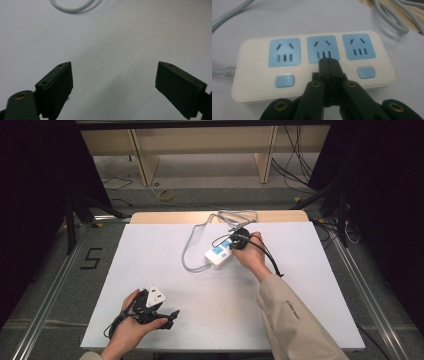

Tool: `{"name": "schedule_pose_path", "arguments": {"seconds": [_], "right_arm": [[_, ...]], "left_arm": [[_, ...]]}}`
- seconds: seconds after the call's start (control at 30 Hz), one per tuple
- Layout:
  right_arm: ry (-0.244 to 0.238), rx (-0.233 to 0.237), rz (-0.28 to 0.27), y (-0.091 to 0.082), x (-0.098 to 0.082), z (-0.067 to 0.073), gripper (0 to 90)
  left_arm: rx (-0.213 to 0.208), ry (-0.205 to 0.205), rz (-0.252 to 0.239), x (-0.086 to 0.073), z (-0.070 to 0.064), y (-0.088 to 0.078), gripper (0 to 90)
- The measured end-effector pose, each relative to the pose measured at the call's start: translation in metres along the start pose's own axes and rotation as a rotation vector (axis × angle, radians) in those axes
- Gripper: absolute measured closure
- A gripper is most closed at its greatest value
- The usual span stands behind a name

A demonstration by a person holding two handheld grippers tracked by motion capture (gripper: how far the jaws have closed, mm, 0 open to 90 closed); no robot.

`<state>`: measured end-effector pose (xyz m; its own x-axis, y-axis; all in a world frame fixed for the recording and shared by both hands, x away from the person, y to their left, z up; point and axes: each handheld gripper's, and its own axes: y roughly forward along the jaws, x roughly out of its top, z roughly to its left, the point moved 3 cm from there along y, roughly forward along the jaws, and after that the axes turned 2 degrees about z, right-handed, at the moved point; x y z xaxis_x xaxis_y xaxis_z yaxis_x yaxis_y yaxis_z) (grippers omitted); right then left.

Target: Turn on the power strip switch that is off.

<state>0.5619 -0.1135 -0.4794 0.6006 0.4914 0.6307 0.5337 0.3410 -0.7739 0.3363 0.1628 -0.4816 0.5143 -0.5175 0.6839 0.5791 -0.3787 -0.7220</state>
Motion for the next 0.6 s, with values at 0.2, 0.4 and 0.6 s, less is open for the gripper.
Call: {"name": "schedule_pose_path", "arguments": {"seconds": [0.2,0.4,0.6], "right_arm": [[0.009,0.009,-0.007,0.0002,-0.0002,-0.0014,90.0],[0.015,0.009,-0.01,-0.0001,-0.0007,-0.0012,90.0],[0.013,0.014,-0.015,-0.0002,-0.0012,-0.0019,90.0]], "left_arm": [[0.0,-0.001,0.003,-0.0002,0.0004,0.0,14.2],[-0.001,0.0,0.006,-0.0003,0.0008,0.0001,14.2],[-0.002,0.0,0.006,-0.0005,0.001,0.0005,14.2]]}}
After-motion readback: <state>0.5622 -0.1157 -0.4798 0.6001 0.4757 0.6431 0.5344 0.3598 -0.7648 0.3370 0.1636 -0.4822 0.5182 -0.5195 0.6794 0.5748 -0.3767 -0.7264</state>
